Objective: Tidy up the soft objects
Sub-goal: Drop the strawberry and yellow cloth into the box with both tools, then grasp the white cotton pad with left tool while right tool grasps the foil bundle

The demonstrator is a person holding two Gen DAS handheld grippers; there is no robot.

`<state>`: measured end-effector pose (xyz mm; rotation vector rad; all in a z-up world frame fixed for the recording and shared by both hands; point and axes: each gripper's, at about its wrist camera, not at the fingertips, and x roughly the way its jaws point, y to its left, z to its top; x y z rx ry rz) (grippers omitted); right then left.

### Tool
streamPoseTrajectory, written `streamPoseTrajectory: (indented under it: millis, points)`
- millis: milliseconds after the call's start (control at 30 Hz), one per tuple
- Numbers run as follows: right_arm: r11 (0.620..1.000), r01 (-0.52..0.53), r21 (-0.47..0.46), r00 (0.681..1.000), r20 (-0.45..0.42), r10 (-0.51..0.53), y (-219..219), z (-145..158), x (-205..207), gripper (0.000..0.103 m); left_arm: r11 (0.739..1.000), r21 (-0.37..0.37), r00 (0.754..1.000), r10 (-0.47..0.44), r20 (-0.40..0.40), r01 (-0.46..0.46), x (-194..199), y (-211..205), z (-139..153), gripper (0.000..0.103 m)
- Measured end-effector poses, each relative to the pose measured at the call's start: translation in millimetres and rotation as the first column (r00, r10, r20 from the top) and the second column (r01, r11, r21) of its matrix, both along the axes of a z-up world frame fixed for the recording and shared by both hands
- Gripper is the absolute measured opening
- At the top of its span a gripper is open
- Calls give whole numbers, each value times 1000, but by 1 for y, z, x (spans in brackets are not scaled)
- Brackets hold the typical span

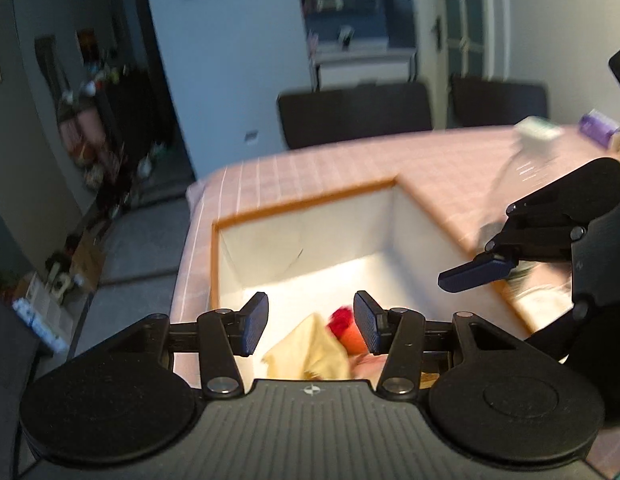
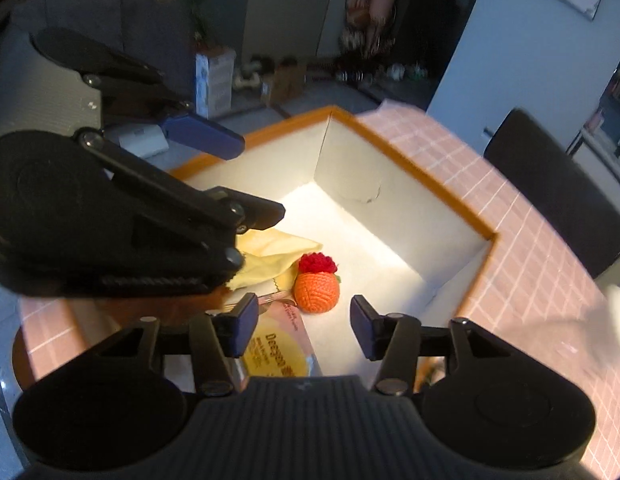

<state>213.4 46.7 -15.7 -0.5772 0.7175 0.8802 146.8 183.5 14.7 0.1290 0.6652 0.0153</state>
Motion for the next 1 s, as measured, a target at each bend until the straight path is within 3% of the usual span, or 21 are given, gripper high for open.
streamPoseTrajectory:
  millis: [200,367,533,667,833,1000]
  points:
    - [989,58,134,998,23,-62,-78,33,-34,60,995,-56,983,-75,169,85,-47,-34,24,57]
    - [971,153,184,987,21,-159,-142,39,-53,61,976,-119,962,-152,228,183,-67,-72,21,58]
    - [943,266,201,962,4,-273,-196,29,-63,69,954,-133,945,-234,228,268,-64,-115,-1,71]
    - [887,396,238,915,-25,-402,-231,12,-68,77,945,-151,942,-253,218,289,-53,-143,-24,86]
    - [799,522,299,845,-56,-531,-256,-23,-75,82,945,-198,959,-228,170,259,-37,-165,-57,87]
    - [745,596,301,795,-89,-600,-271,-68,-55,87,964,-139,970,-213,120,228,-30,-188,-93,87]
